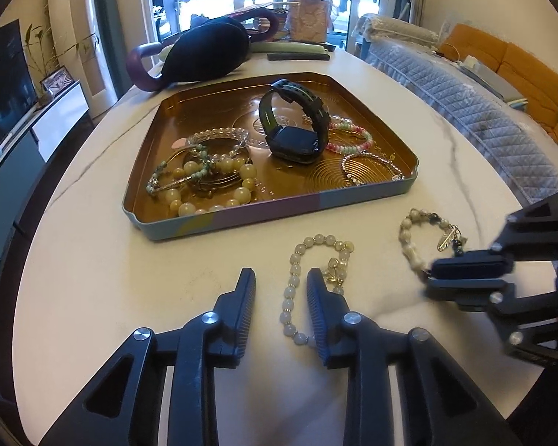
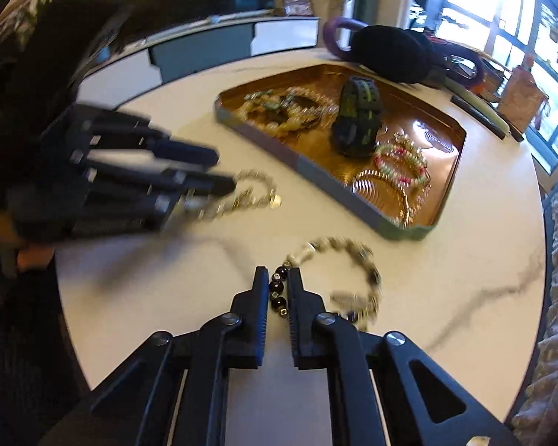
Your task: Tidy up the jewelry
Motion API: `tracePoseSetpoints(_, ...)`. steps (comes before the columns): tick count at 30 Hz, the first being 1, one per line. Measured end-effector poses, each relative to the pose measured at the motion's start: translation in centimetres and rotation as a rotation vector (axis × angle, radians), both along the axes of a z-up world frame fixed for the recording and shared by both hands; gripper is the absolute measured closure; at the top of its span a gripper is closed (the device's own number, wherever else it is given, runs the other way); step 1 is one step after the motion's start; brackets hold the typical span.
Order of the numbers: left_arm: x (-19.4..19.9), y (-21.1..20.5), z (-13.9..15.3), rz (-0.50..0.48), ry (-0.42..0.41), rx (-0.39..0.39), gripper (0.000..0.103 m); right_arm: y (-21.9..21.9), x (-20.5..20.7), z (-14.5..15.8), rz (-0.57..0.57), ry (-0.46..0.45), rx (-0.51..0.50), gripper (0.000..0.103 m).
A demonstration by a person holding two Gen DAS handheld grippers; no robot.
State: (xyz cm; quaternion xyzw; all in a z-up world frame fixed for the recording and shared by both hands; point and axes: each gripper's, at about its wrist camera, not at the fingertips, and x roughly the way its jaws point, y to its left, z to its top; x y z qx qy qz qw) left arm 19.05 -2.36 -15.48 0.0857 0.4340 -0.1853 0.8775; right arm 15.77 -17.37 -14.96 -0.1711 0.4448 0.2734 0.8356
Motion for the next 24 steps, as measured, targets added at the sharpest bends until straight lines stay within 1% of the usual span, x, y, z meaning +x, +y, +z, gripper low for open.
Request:
tracePoseSetpoints(2, 0.1, 0.1, 0.0, 0.002, 0.003, -0.001, 0.074, -0.5, 0.1, 0.0, -0.033, -0.001, 0.01, 0.095)
tracePoseSetpoints(5, 0.1, 0.3, 0.1, 0.01, 0.007, -0.002, 0.074, -0.9, 0.7, -0.2, -0.084, 0.01, 0.063, 0.086)
tracePoseSetpoints(6, 0.1, 0.3, 0.0, 0.012, 0.007, -0.003, 0.073, -0.9, 0.9, -0.2, -0.099, 0.007, 0.074, 0.077)
tracePoseSetpoints(7, 0.1, 0.2, 0.0, 0.015, 0.007, -0.002, 0.073, -0.8, 1.1, -0.2, -0.111, 0.004, 0.083, 0.071)
tracePoseSetpoints(8, 0.0, 0.2, 0.0, 0.016, 0.006, -0.001, 0.073, -0.6, 1.3, -0.3, -0.121, 0.004, 0.095, 0.057)
tracePoseSetpoints(9, 0.0, 0.2, 0.0, 0.017, 0.005, 0.0, 0.073, -0.4, 1.5, -0.5, -0.131, 0.009, 0.112, 0.049)
tracePoseSetpoints(10, 0.0, 0.1, 0.0, 0.017, 0.006, -0.001, 0.073, -0.2, 1.6, -0.5, -0.134, 0.002, 0.113, 0.047)
tracePoseSetpoints(11, 0.0, 0.1, 0.0, 0.016, 0.005, -0.001, 0.073, 0.3, 1.6, -0.6, -0.136, -0.013, 0.094, 0.047)
tracePoseSetpoints(12, 0.0, 0.1, 0.0, 0.013, 0.004, 0.001, 0.073, 0.6, 1.7, -0.6, -0.136, -0.026, 0.074, 0.05)
tracePoseSetpoints(13, 0.0, 0.1, 0.0, 0.012, 0.004, 0.001, 0.073, 0.8, 1.7, -0.6, -0.13, -0.033, 0.078, 0.054)
tracePoseSetpoints(14, 0.0, 0.1, 0.0, 0.012, 0.004, 0.001, 0.073, 0.7, 1.7, -0.5, -0.134, -0.04, 0.076, 0.068)
tracePoseSetpoints(15, 0.0, 0.1, 0.0, 0.011, 0.004, 0.002, 0.073, 0.6, 1.7, -0.4, -0.136, -0.041, 0.074, 0.093)
tracePoseSetpoints(17, -0.1, 0.1, 0.0, 0.015, 0.006, 0.002, 0.075, 0.2, 1.6, -0.4, -0.124, -0.03, 0.079, 0.095)
tracePoseSetpoints(18, -0.1, 0.2, 0.0, 0.022, 0.006, 0.0, 0.086, 0.2, 1.3, -0.4, -0.109, -0.036, 0.071, 0.095)
tracePoseSetpoints(19, -0.2, 0.4, 0.1, 0.032, 0.009, -0.006, 0.093, 0.1, 1.0, -0.4, -0.099, -0.04, 0.062, 0.095)
tracePoseSetpoints(20, -0.4, 0.4, 0.0, 0.04, 0.009, -0.009, 0.096, 0.1, 0.8, -0.3, -0.089, -0.042, 0.054, 0.095)
tracePoseSetpoints(22, -1.3, 0.4, 0.0, 0.059, -0.004, 0.0, 0.096, -0.1, 0.3, -0.3, -0.079, -0.045, 0.038, 0.095)
tracePoseSetpoints(24, -2.3, 0.5, -0.1, 0.07, -0.001, -0.015, 0.096, -0.7, -0.2, -0.2, -0.088, -0.045, 0.03, 0.095)
